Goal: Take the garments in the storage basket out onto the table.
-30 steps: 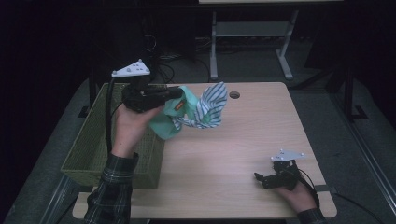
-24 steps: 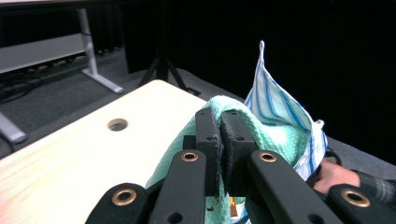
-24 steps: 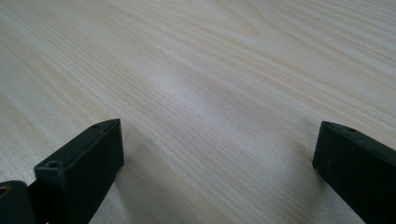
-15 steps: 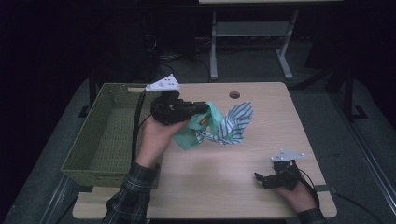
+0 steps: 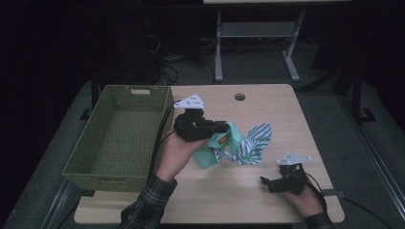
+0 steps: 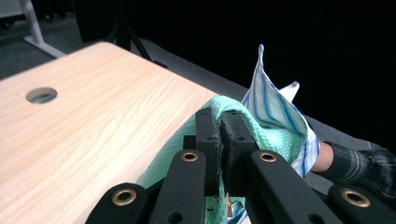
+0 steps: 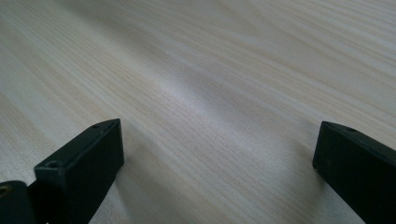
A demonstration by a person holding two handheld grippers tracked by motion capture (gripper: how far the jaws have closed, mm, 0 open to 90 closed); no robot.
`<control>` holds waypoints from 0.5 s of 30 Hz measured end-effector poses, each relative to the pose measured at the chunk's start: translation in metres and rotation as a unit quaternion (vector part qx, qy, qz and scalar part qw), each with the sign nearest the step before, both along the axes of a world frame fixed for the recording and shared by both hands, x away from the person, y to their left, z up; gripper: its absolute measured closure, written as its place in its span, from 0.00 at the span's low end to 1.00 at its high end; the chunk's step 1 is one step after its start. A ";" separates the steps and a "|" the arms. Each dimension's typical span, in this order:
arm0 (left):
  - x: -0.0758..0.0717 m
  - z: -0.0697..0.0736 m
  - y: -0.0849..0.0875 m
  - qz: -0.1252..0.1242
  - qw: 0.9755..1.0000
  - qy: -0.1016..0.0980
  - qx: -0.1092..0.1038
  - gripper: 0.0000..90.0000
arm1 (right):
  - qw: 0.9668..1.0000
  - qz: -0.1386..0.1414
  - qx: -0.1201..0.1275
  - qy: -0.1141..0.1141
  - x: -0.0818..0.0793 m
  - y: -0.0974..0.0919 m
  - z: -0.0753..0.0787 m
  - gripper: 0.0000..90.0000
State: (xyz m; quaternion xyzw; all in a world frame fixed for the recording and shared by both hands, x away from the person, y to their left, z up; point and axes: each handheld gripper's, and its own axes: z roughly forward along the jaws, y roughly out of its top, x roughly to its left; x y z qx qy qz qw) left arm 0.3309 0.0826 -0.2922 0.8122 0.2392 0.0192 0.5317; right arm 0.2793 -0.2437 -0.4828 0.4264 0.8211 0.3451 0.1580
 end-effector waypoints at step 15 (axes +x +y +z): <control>0.026 -0.056 -0.021 0.018 0.998 0.053 0.027 0.96 | 1.000 0.000 0.000 0.000 0.000 0.000 0.000 0.02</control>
